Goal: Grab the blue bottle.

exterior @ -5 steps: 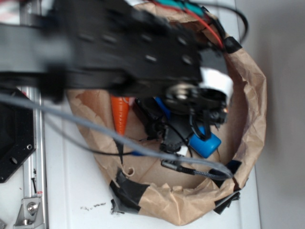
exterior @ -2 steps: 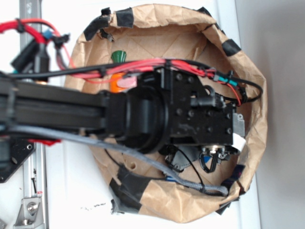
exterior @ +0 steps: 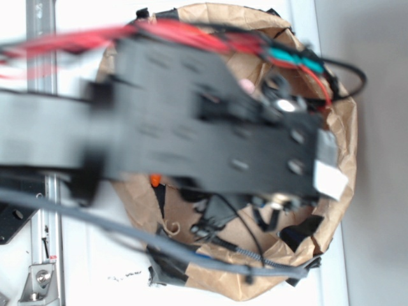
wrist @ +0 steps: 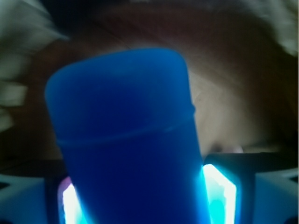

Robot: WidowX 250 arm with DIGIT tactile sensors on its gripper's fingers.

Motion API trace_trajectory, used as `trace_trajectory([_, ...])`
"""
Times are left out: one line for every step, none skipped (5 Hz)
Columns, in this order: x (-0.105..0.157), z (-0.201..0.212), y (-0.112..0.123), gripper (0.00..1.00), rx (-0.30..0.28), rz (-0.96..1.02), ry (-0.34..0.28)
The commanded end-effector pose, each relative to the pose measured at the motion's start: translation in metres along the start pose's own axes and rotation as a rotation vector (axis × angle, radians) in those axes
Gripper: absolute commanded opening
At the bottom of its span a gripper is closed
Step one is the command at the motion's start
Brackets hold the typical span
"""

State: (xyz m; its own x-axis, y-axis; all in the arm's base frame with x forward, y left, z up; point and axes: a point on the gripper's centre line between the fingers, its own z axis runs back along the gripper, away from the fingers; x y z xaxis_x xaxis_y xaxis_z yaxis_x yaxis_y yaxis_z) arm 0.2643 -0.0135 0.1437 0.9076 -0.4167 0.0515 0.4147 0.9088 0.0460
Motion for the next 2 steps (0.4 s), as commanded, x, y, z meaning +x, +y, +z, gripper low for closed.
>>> trace_trajectory([-0.0183, 0.0739, 0.0227, 0.00, -0.015, 0.514, -0.021])
trace_trajectory([-0.0192, 0.0710, 0.0254, 0.00, 0.016, 0.748, 0.020])
